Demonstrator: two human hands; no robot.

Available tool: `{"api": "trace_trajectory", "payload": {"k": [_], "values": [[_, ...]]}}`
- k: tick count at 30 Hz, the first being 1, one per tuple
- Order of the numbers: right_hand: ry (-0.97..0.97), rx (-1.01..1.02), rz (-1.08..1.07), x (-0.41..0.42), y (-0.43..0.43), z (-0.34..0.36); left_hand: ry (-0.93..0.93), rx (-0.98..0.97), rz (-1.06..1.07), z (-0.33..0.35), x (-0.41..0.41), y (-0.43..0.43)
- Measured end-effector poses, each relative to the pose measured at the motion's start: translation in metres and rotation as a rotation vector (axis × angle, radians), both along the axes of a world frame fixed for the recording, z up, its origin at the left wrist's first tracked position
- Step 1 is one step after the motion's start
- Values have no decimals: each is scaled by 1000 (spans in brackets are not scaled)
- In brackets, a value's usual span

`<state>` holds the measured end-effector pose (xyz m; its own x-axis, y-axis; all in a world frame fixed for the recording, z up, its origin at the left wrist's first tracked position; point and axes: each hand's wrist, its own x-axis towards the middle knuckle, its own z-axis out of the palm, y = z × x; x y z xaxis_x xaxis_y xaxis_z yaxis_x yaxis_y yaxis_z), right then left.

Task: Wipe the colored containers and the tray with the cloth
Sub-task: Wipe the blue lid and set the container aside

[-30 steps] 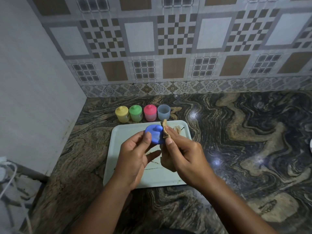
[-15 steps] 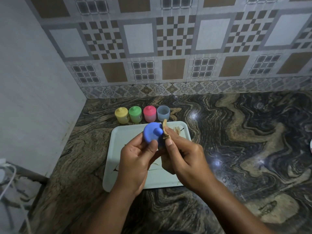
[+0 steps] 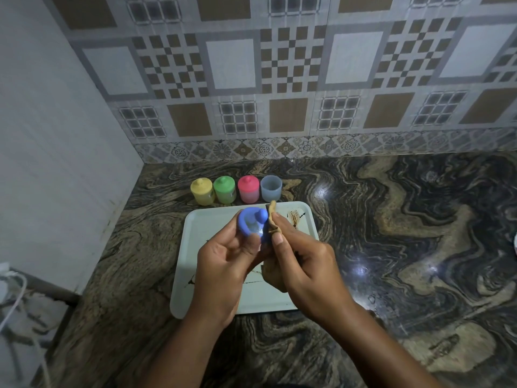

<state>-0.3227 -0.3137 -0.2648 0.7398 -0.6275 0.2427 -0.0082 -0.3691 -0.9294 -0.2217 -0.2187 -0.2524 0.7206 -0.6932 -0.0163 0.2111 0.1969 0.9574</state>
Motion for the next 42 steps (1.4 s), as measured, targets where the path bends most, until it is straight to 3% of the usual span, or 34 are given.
{"api": "trace_trajectory", "payload": {"k": [4,10,15,20,26,30,37,42], "values": [[-26,-57,-34,0,-5,7,4,37,-59,-2,4,4],[-19,53,-32,3,-6,9,88,39,-16,-1,0,1],[-39,-99,-27,3,-2,7,44,29,-48,-2,-2,0],[-52,62,6,3,-12,13,134,43,1,-3,5,2],[-37,41,-13,5,-10,11,88,30,8,1,0,-1],[-50,-80,-16,2,-10,11,79,42,-35,-1,4,3],[-9,23,-22,6,-13,12,130,30,9,1,3,-2],[-42,-118,-11,4,-6,11,64,33,1,3,0,0]]}}
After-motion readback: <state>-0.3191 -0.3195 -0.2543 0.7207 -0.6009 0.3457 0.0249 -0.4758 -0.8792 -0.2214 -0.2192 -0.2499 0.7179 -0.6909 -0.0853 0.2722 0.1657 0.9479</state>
